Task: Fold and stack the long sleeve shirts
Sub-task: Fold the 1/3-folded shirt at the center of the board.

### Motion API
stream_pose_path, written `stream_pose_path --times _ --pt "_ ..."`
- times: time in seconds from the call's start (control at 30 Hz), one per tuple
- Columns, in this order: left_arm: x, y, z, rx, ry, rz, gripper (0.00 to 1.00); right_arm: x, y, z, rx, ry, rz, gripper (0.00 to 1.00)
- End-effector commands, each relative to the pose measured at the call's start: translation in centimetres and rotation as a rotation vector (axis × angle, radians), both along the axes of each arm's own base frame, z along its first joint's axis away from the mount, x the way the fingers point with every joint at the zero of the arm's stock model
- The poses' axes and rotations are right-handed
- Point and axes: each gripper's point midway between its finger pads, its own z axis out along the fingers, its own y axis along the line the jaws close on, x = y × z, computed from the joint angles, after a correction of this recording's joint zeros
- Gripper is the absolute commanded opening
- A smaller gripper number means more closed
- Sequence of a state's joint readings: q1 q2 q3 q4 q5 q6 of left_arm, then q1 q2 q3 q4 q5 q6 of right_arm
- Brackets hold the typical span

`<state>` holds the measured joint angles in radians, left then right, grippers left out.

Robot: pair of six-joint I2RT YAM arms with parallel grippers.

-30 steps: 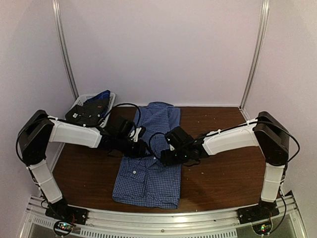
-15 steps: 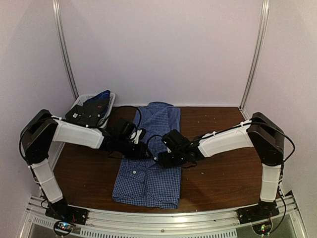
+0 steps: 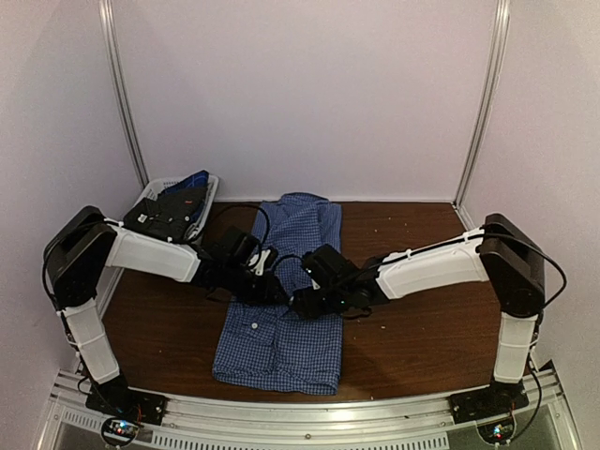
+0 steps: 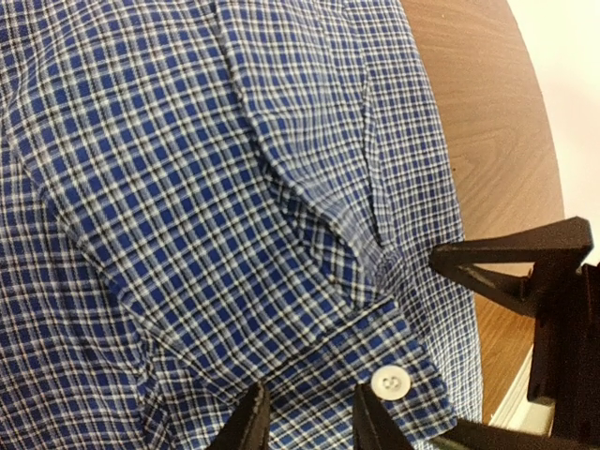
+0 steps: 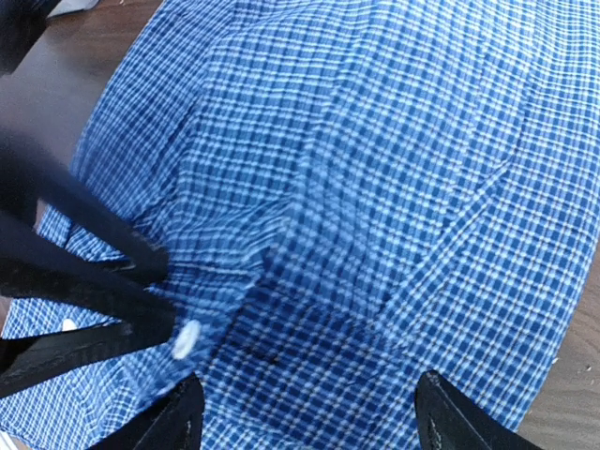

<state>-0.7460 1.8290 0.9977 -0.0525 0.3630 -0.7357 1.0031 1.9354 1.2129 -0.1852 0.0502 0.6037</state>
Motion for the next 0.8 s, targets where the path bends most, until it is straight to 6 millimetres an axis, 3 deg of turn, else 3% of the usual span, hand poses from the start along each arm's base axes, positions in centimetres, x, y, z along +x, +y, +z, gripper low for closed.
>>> stream_pose_path --times 0.0,0.23,0.43,0.77 --pt "0.9 -1.2 1.2 -0.050 -0.033 -0.005 0.32 -0.2 1.5 0.3 -0.047 -0.044 0.025 0.79" --pt "1.0 -1.2 0.7 -0.042 -0.021 0.000 0.31 0.4 1.6 -0.7 -0.155 -0.079 0.005 0.81" --pt "1.0 -1.3 -0.1 -0.030 -0.006 -0.001 0.30 0.9 -0.2 -1.3 -0.244 -0.101 -0.038 0.79" --pt "0.8 -0.8 -1.8 0.020 0.020 -0.004 0.29 1.7 -2.7 2.8 -0.262 -0.193 -0.124 0.77"
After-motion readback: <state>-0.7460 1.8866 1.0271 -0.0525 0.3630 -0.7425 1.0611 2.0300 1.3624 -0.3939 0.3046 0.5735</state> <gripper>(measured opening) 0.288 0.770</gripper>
